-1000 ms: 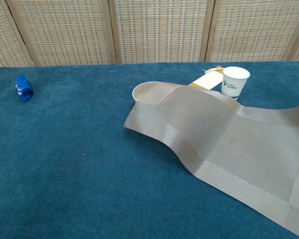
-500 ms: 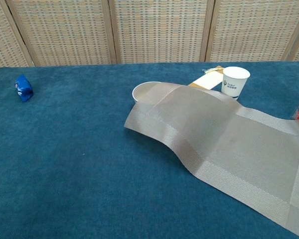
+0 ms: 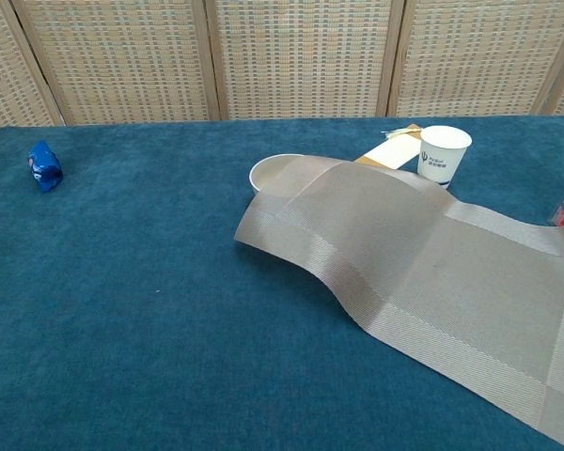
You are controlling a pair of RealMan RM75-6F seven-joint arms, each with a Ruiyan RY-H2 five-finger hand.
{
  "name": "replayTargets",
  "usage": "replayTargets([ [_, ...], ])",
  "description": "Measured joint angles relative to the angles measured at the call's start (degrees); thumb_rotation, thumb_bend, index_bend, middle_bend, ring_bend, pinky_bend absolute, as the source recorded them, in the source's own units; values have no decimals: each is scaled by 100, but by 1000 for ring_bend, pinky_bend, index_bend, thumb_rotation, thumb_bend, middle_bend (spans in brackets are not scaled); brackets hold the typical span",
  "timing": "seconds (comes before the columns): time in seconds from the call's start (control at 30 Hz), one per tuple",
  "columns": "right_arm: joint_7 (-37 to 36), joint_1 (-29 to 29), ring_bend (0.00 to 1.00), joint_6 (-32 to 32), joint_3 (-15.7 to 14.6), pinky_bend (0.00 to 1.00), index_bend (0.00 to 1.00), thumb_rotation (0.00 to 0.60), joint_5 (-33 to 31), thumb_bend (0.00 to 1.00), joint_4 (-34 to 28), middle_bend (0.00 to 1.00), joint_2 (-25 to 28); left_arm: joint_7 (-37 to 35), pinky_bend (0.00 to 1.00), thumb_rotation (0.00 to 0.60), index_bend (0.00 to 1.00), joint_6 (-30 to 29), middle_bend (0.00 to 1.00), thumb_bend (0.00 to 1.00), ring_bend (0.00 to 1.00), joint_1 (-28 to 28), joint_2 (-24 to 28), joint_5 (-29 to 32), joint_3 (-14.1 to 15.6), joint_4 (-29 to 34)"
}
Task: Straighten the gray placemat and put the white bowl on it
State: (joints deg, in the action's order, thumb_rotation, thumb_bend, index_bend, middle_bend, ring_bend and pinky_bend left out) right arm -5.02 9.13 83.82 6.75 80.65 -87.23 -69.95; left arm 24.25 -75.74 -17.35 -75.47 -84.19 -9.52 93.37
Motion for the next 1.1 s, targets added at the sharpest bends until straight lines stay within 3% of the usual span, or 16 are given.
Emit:
replayTargets([
  [0.27, -197, -15, 0, -45, 92, 0, 221, 600, -98, 162, 23, 0, 61, 588, 0, 600, 60, 766, 0, 0, 0, -807, -672, 291, -296, -330],
  [0.6, -520, -33, 0, -163, 221, 0, 222, 600, -271, 162, 101, 0, 165, 1133, 0, 600, 48, 1426, 0, 0, 0, -1755, -1950, 592, -467, -1535],
  [1.1, -824, -28, 0, -324, 372, 0, 224, 600, -438, 158, 158, 0, 238, 972, 0, 600, 0, 1849, 0, 0, 0, -2691, -3529, 821, -475, -3408],
])
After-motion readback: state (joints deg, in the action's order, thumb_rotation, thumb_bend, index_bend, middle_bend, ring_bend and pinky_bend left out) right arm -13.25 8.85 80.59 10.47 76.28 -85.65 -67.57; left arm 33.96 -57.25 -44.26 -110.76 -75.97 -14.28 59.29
